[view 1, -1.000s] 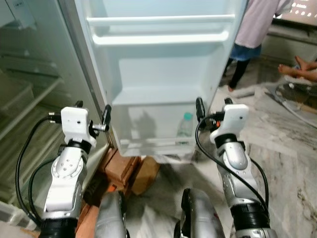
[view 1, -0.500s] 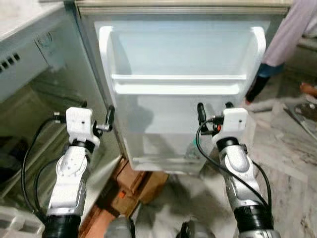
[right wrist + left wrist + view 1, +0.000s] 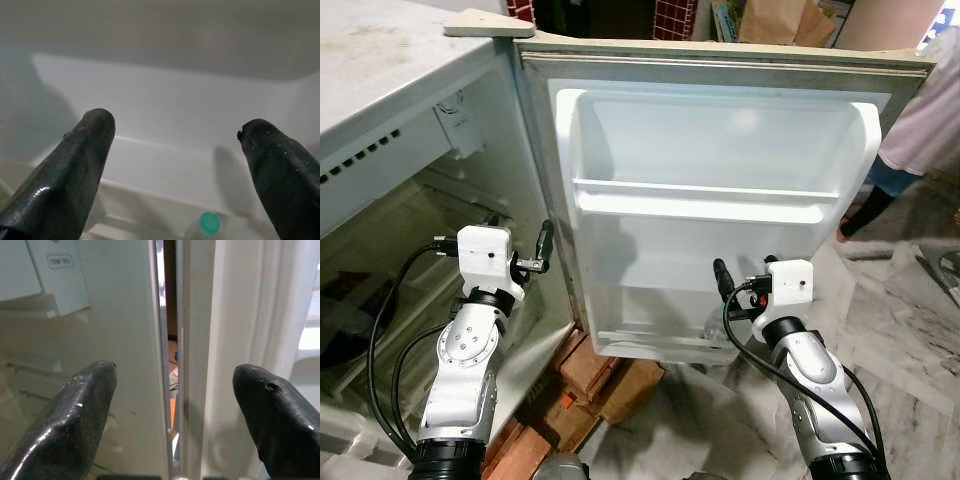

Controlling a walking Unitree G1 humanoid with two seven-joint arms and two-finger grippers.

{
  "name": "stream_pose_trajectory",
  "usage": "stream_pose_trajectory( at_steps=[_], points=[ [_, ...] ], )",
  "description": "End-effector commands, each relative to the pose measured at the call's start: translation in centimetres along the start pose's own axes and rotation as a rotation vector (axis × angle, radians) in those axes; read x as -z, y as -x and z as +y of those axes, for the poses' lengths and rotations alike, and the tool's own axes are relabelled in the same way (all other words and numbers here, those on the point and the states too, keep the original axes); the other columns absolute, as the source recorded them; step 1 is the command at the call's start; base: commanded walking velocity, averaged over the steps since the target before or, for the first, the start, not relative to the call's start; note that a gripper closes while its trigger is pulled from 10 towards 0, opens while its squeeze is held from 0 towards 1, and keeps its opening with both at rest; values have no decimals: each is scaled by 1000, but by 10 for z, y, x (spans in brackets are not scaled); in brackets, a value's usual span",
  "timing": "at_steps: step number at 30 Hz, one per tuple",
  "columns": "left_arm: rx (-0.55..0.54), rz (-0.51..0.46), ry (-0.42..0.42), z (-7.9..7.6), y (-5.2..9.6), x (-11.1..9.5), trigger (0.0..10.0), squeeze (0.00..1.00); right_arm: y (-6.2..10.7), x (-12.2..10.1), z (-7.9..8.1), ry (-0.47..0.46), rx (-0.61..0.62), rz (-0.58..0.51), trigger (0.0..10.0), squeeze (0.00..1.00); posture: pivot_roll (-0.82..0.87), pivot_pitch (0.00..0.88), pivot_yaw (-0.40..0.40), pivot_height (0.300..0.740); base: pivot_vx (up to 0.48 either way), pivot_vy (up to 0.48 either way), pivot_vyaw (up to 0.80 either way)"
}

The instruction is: Restocking fridge

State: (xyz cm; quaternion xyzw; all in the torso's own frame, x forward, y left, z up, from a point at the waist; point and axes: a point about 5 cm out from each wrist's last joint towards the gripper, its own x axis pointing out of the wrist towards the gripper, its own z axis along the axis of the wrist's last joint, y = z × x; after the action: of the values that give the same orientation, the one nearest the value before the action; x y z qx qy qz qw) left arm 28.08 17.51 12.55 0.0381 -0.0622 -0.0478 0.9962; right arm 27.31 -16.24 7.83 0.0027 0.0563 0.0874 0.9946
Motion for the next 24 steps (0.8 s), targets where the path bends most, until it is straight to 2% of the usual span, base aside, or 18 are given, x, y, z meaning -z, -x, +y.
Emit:
stream_pose_trajectory(
  at_steps=[1, 8, 12, 18, 20, 22, 24],
  points=[
    [10, -4, 3, -3, -3, -1, 10000, 0, -3, -6, -7, 39, 10, -10, 10000, 0, 77, 0, -31, 740, 0, -480, 0],
    [10, 0, -4, -3, -2, 0, 10000, 0, -8, -8, -4, 71, -24, -3, 10000, 0, 80, 0, -29, 740, 0, -480, 0],
    [9, 5, -5, -4, 0, 2, 10000, 0, -9, -5, 6, 63, -107, 14, 10000, 0, 82, 0, -31, 740, 0, -480, 0],
    [12, 6, -17, -6, -2, 2, 10000, 0, -11, -7, 9, 98, -147, 4, 10000, 0, 83, 0, -29, 740, 0, -480, 0],
    [9, 4, -20, -6, -4, 2, 10000, 0, -15, -14, 8, 118, -126, -43, 10000, 0, 83, 0, -25, 740, 0, -480, 0],
    [5, 4, -25, -5, -5, 1, 10000, 0, -20, -24, 2, 74, -46, -103, 10000, 0, 84, 0, -24, 740, 0, -480, 0],
    [5, 4, -26, -5, -5, 1, 10000, 0, -20, -26, 0, 55, -22, -121, 10000, 0, 87, 0, -19, 740, 0, -480, 0]
  ],
)
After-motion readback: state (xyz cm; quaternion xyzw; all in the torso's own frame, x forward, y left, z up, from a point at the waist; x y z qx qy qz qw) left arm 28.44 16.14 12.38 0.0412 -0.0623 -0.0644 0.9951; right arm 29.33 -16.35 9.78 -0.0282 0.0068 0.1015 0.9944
